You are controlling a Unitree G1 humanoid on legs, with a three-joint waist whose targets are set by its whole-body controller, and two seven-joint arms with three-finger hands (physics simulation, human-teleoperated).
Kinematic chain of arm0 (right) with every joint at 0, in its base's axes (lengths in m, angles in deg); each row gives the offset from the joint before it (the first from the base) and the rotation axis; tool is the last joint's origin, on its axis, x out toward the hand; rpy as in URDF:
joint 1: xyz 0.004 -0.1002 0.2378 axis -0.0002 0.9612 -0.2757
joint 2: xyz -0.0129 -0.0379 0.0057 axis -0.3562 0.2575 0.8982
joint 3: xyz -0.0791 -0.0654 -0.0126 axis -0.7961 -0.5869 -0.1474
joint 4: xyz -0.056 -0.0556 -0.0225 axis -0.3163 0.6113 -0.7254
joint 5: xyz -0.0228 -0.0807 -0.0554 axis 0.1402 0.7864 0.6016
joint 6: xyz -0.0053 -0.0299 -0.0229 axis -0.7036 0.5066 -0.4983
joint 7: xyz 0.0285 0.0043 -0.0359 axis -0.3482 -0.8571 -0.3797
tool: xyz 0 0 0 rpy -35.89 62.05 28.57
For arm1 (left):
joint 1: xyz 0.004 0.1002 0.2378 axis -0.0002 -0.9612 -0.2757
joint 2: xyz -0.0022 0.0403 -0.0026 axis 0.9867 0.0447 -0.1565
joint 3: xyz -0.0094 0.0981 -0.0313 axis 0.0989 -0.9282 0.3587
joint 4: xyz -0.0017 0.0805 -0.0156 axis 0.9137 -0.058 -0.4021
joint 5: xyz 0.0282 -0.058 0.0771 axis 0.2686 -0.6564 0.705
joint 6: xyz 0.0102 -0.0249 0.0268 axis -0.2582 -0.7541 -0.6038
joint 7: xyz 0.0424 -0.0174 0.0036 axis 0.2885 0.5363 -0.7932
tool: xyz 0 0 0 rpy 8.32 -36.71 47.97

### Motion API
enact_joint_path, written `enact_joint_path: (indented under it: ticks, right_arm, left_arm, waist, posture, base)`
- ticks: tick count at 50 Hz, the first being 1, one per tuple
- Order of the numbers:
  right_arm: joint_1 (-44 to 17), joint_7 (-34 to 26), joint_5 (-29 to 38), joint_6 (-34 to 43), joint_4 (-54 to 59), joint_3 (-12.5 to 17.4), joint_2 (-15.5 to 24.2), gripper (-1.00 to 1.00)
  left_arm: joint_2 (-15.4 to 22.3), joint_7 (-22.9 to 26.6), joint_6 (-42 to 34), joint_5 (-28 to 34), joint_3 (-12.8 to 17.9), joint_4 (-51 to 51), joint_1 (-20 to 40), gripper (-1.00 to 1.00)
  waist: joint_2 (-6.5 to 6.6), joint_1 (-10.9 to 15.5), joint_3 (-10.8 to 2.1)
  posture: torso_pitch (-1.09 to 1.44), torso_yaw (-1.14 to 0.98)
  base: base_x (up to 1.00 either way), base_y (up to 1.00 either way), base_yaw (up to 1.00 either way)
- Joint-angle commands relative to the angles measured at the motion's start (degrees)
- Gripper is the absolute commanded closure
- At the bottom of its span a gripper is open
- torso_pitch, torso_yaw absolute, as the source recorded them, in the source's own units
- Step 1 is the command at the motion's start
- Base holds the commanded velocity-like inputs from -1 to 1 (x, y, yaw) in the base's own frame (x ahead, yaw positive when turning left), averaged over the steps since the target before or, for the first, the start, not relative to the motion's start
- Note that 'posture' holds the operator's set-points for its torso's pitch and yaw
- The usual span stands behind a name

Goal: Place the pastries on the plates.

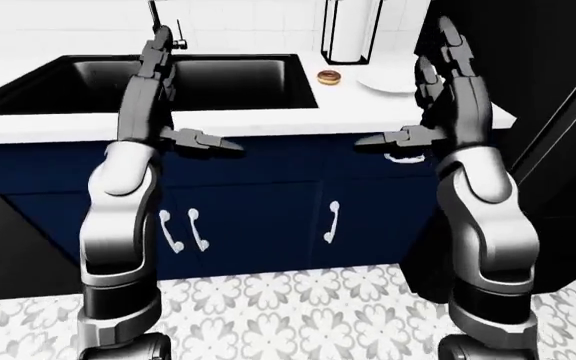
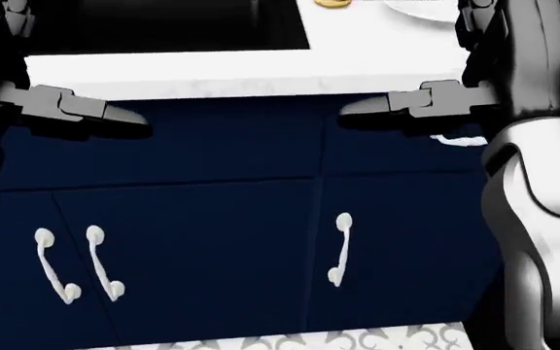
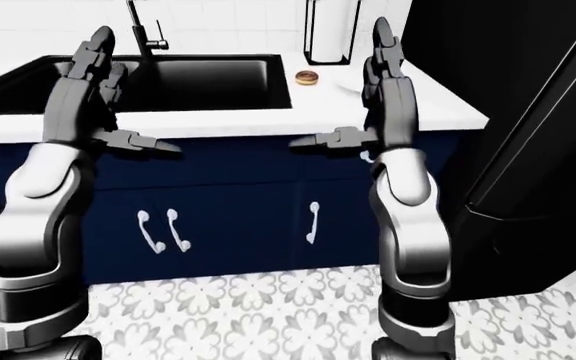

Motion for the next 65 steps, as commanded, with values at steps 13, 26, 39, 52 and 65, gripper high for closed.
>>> enact_joint_path:
  ticks: [13,26,39,52,65]
  right_arm:
    - [-2.37,0.44,-0.02,-1.32,-1.52,-0.2,0.19,-1.0]
    - [-2.78,2.35,-0.27,-1.41,-1.4,0.46,0.35,-1.0]
    - [-2.87,2.86,-0.49,-1.45,-1.62,0.08,0.85,-1.0]
    - [-3.39,4.14,-1.15,-0.86,-2.2,0.77,1.24,-1.0]
    - [-3.31,4.78,-1.36,-0.75,-2.23,0.71,0.87,-1.0]
  left_arm:
    - [2.46,-0.75,0.68,-0.42,2.35,3.14,1.31,-1.0]
    - [2.58,-0.38,0.78,0.24,1.97,3.44,1.37,-1.0]
    - [2.77,-0.23,0.8,0.47,2.4,4.02,0.83,-1.0]
    - [3.84,-0.04,0.71,0.11,2.88,3.5,1.75,-1.0]
    - [4.43,0.35,0.25,0.32,3.23,4.01,1.68,-1.0]
  waist:
    - [5.88,-1.12,0.3]
    - [-1.8,-0.93,-0.15]
    - [4.07,-0.33,-1.16]
    - [1.99,-1.02,-2.07]
    - [5.18,-0.94,-1.61]
  posture:
    - [0.0,0.0]
    - [0.0,0.0]
    - [0.0,0.0]
    - [0.0,0.0]
    - [0.0,0.0]
  base:
    - [0.49,-0.51,0.0]
    - [0.29,-0.23,0.0]
    - [0.01,-0.55,0.0]
    - [0.01,0.0,0.0]
    - [0.24,0.0,0.0]
